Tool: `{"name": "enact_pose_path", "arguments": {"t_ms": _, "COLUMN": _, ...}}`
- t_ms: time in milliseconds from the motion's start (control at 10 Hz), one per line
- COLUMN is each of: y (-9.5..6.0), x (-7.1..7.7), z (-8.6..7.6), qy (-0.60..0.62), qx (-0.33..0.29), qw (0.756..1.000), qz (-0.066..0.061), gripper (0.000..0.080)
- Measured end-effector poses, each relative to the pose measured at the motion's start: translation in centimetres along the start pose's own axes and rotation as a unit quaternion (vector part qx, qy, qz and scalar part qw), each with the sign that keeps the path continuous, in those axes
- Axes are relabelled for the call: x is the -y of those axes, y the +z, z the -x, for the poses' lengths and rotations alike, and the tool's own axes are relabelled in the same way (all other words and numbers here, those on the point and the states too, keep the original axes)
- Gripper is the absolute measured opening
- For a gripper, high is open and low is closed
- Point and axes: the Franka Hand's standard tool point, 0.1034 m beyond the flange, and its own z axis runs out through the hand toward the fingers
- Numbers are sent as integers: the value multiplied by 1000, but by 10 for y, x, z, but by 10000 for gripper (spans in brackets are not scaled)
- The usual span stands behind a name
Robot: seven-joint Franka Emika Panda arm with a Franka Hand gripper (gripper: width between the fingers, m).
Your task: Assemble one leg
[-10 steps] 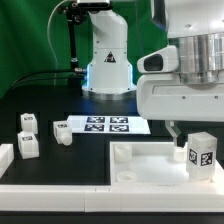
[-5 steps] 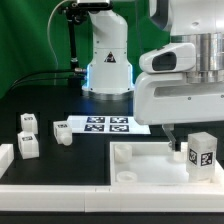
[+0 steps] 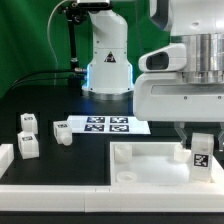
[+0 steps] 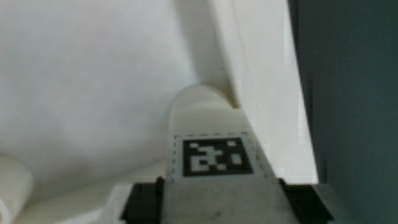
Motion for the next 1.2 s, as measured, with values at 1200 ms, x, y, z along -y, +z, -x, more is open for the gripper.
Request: {"name": "enact_pose_path", "arguments": {"t_ms": 1200, "y": 2, "x": 4, "z": 2, "qy": 129, "qx": 10, "qw": 992, "qz": -13, "gripper": 528}}
